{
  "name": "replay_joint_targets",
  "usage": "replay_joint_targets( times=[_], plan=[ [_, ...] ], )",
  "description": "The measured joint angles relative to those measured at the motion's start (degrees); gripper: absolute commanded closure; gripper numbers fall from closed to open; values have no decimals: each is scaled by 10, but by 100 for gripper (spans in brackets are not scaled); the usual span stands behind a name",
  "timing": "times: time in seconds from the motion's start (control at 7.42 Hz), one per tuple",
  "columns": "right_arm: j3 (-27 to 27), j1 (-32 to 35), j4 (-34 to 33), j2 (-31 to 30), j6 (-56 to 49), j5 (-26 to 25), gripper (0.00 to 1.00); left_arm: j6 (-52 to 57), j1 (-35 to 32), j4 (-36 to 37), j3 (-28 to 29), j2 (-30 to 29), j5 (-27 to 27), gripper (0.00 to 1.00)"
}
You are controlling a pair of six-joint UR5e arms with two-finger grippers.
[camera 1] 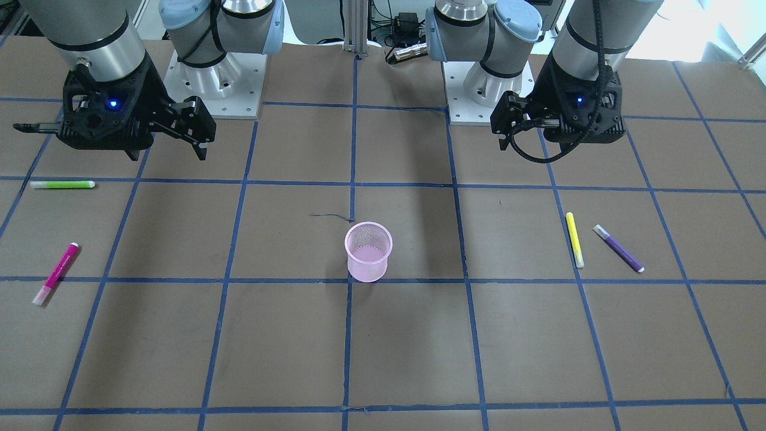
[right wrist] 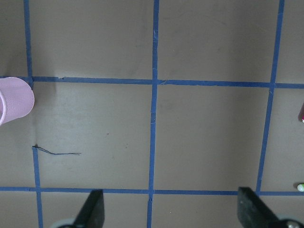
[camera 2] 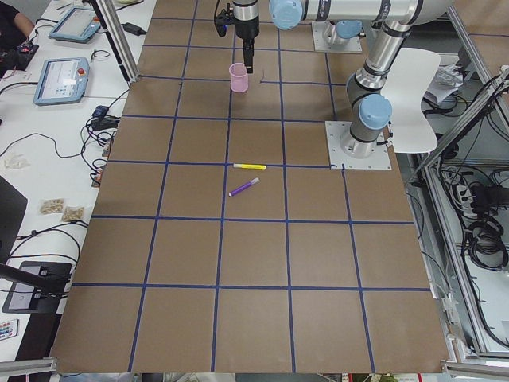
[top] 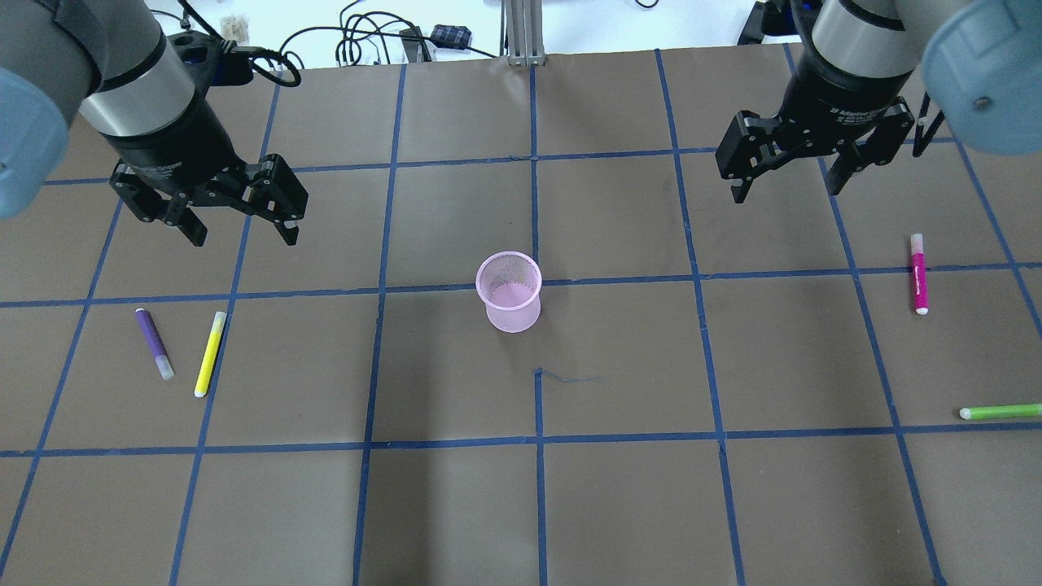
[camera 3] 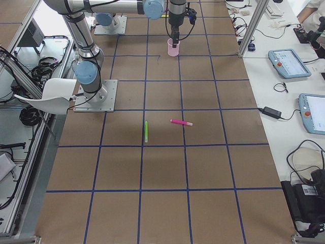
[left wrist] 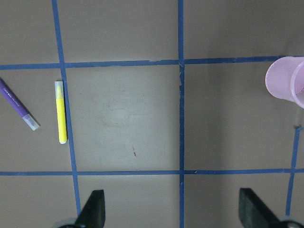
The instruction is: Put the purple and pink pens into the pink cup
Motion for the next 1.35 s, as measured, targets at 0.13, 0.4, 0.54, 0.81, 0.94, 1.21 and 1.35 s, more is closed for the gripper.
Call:
replay_joint_targets(
  times=[0.13,0.4,0.54,0.81,0.94,1.21,1.35],
  plan=[
    [2,-2,-1,1,-1,-1,0,0,0,0,0,0,0,0],
    [16,-23,-3,5,-13,-9,0,0,1,1,0,0,0,0],
    [37,-58,-19,12,-17,-10,0,0,1,0,0,0,0,0],
    [127,-153,-118,34,-35,-12,0,0,3,1,2,1,1,0],
    [176,-194,-196,46,-61,-12,0,1,10,2,4,0,0,0],
    [227,-252,-323,95,-115,-13,7,2,56,11,6,-4,-2,0],
    [233,-272,-375,129,-137,-20,10,10,92,18,6,-7,-2,0]
  ],
)
